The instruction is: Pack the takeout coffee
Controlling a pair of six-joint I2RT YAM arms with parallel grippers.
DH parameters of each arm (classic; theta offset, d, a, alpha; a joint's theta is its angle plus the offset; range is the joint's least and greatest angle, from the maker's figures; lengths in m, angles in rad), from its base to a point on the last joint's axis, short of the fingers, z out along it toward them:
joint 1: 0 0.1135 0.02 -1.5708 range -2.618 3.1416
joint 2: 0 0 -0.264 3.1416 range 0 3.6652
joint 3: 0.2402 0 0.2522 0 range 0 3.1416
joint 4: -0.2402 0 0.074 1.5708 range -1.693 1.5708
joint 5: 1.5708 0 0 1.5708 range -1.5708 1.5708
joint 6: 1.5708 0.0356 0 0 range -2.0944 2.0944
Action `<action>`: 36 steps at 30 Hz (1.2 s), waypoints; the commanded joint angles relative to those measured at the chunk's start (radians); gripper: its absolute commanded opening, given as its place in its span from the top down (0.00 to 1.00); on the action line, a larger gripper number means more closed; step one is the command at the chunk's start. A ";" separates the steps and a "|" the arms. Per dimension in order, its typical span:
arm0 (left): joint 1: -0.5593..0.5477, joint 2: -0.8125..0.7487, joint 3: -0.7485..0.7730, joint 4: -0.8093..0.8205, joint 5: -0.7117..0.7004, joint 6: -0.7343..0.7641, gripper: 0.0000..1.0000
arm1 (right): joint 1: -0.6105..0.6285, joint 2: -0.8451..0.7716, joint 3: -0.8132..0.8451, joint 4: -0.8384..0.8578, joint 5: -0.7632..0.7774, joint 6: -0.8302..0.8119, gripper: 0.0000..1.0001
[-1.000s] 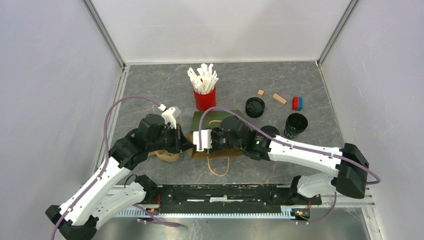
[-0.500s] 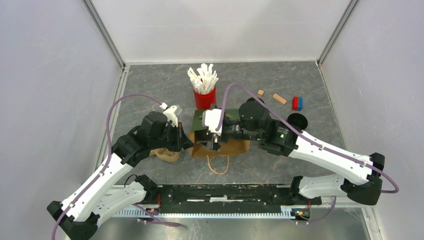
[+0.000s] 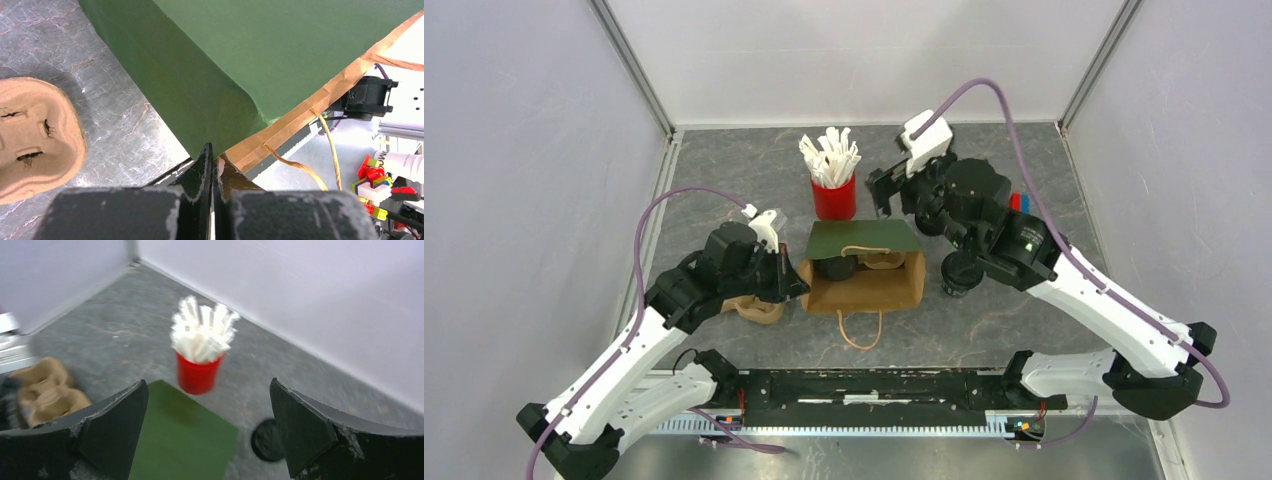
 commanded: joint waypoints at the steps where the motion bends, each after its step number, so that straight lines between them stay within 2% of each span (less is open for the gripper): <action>1: 0.000 -0.013 0.046 -0.005 0.003 -0.043 0.98 | -0.089 0.018 0.046 -0.200 0.157 0.207 0.02; 6: 0.000 -0.018 0.057 -0.010 0.006 -0.039 0.98 | -0.230 0.012 -0.015 -0.349 0.132 0.342 0.03; 8: 0.000 -0.015 0.064 -0.015 0.005 -0.033 0.98 | -0.284 0.007 -0.073 -0.390 0.098 0.369 0.06; 12: 0.000 -0.015 0.077 -0.021 0.003 -0.029 0.98 | -0.408 -0.004 -0.243 -0.423 -0.063 0.415 0.10; 16: 0.000 -0.023 0.082 -0.021 0.000 -0.029 0.98 | -0.505 -0.022 -0.395 -0.425 -0.149 0.445 0.12; 25: 0.000 -0.031 0.077 -0.033 -0.004 -0.026 0.98 | -0.554 -0.031 -0.487 -0.372 -0.232 0.393 0.19; 36: 0.000 -0.031 0.073 -0.033 0.000 -0.028 0.98 | -0.554 -0.016 -0.499 -0.407 -0.208 0.359 0.12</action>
